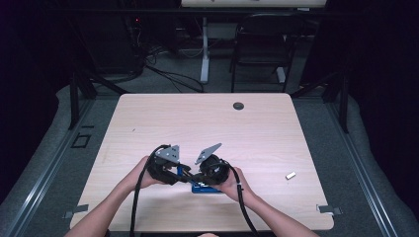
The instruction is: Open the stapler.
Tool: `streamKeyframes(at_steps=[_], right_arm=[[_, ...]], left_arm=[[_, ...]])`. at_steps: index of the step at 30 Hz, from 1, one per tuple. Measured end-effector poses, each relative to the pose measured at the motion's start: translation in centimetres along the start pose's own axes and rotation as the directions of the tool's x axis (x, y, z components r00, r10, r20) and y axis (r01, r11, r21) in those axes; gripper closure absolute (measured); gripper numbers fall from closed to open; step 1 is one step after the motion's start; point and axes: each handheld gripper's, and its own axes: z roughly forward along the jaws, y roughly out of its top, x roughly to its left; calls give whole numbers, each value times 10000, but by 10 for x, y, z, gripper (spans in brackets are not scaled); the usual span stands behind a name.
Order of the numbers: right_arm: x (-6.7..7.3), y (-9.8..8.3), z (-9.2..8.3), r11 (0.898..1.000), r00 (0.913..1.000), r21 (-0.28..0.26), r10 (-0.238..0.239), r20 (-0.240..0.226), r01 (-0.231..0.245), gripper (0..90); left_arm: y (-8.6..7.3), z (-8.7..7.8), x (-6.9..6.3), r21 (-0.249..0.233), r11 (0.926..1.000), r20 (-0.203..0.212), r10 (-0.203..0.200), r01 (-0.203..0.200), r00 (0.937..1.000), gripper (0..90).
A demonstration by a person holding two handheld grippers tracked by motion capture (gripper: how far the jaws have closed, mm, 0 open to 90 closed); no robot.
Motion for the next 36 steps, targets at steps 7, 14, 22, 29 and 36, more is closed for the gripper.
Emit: streamKeyframes(at_steps=[7, 14, 22, 29, 36], right_arm=[[-1, 0, 0, 10000, 10000, 33, -33, 45, 33, 900], [-1, 0, 0, 10000, 10000, 53, -61, 47, 61, 900], [0, -1, 1, 10000, 10000, 36, 2, 49, -2, 900], [-2, -2, -1, 9999, 10000, 143, 7, 74, -8, 900], [-16, -8, -23, 9992, 9986, 360, 170, 494, -188, 896]], left_arm=[[3, -10, -3, -593, 9982, -278, -87, 71, 9996, 619], [6, -15, -4, -1111, 9936, -224, -203, 177, 9995, 660], [4, -15, -2, -627, 9978, -155, -244, 234, 9996, 681], [2, -14, -1, -698, 9972, -92, -291, 284, 9995, 682], [2, -14, -1, -624, 9978, -115, -235, 228, 9997, 684]])
